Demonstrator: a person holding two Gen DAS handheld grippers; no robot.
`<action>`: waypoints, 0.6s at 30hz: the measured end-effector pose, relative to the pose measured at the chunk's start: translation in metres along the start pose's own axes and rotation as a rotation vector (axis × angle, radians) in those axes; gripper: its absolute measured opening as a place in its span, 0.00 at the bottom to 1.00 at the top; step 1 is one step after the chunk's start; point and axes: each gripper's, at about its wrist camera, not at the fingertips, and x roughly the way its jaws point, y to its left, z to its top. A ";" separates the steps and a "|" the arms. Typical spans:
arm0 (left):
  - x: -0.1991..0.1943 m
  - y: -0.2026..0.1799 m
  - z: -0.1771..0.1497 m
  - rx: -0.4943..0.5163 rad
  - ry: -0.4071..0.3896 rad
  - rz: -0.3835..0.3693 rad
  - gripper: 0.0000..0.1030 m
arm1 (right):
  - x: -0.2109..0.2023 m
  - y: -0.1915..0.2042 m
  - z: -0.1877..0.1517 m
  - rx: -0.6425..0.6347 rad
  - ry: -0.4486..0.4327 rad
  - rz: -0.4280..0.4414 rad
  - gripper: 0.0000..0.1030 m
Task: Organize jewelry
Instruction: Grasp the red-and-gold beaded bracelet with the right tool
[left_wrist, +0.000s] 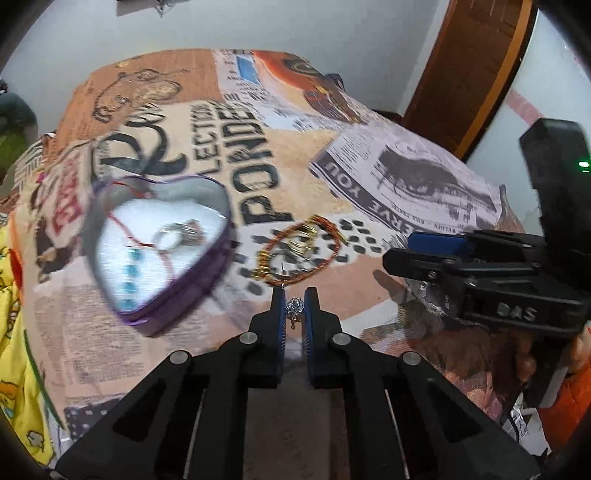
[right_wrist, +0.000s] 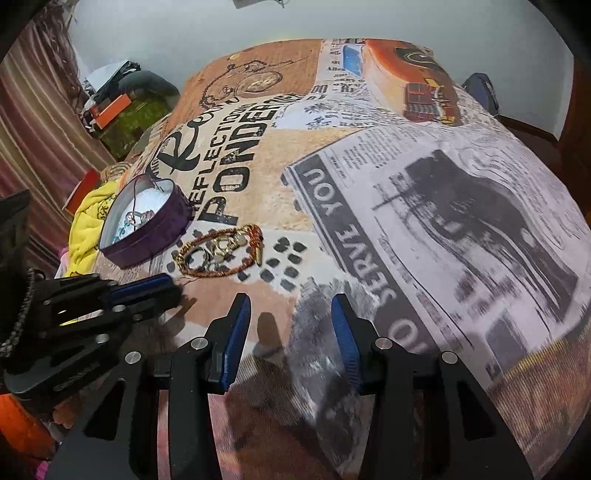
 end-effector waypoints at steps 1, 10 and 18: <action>-0.004 0.004 0.000 -0.008 -0.010 0.002 0.08 | 0.003 0.001 0.003 -0.002 0.003 0.006 0.40; -0.017 0.024 -0.003 -0.043 -0.038 0.021 0.08 | 0.029 0.017 0.022 -0.061 0.015 -0.008 0.34; -0.016 0.028 -0.007 -0.059 -0.041 0.014 0.08 | 0.033 0.025 0.020 -0.131 -0.009 -0.075 0.07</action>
